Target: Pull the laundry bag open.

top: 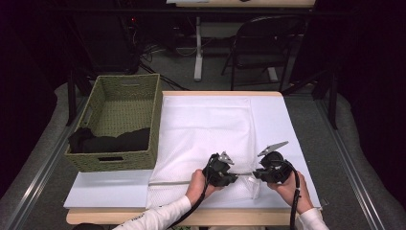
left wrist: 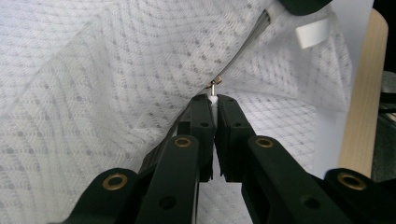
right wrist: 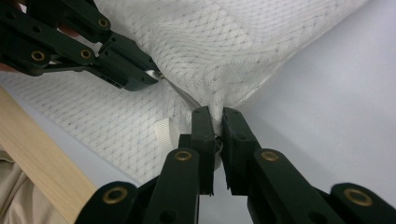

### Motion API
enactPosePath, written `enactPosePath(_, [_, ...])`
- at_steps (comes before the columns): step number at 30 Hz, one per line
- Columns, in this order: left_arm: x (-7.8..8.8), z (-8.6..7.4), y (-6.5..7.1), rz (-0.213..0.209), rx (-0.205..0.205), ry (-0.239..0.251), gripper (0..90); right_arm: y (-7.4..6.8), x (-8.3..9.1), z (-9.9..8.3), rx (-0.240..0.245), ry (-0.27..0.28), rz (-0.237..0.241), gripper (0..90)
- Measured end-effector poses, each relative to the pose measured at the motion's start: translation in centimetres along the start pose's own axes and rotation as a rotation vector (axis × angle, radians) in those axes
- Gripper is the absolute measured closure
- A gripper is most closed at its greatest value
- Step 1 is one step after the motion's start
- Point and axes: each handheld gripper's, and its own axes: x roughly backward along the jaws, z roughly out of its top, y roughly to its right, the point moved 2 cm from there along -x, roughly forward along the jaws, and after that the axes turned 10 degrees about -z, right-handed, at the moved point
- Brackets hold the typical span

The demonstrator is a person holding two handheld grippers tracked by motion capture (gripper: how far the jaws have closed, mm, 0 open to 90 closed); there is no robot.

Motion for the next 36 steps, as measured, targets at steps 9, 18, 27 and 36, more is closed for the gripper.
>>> enactPosePath(9, [0.4, -0.2, -0.1, 0.012, 0.01, 0.004, 86.3, 0.0, 0.1, 0.0, -0.009, 0.002, 0.006, 84.9])
enactPosePath(18, [0.6, -0.4, -0.2, 0.022, 0.007, -0.009, 86.3, 0.1, 0.1, -0.1, -0.01, -0.009, 0.008, 84.9])
enactPosePath(27, [1.1, -0.7, -0.4, 0.023, 0.005, -0.015, 86.3, 0.3, 0.0, -0.2, -0.017, -0.024, 0.004, 84.9])
enactPosePath(36, [1.4, -1.0, -0.5, 0.02, 0.012, -0.016, 86.4, 0.5, -0.1, -0.3, -0.009, -0.029, 0.005, 84.9])
